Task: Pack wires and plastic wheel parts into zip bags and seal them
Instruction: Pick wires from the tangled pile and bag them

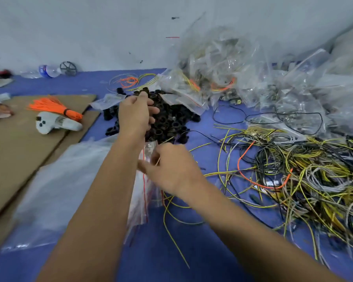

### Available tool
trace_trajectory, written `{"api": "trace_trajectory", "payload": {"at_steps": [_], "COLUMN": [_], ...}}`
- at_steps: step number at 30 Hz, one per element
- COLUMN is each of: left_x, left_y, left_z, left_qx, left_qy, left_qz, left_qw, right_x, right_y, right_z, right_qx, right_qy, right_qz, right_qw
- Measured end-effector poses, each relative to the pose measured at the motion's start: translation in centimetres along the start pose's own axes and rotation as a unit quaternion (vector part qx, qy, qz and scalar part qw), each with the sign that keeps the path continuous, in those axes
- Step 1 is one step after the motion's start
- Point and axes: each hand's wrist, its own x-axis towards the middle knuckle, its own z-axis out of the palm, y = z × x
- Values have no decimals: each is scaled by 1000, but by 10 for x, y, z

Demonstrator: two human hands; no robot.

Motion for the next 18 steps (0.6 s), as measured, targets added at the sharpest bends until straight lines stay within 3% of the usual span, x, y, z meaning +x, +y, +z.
{"api": "trace_trajectory", "payload": {"at_steps": [3, 6, 12, 15, 18], "left_x": [-1, 0, -6, -16, -34], "left_y": [-10, -14, -14, -11, -11], "left_z": [-20, -27, -17, -2, 21], "left_qx": [-17, -24, -24, -18, -19], "left_qy": [26, 28, 17, 14, -34], "left_qz": [-12, -14, 16, 72, 103], "left_qw": [999, 999, 999, 997, 994], "right_x": [-13, -8, 2, 0, -8], "right_y": [-10, -8, 19, 42, 70], "right_z": [23, 25, -7, -33, -65], "right_qx": [-109, -97, 35, 241, 299], "right_qy": [-27, -32, -25, -16, 39], "right_qz": [17, 33, 54, 107, 116], "right_qw": [993, 994, 998, 964, 946]}}
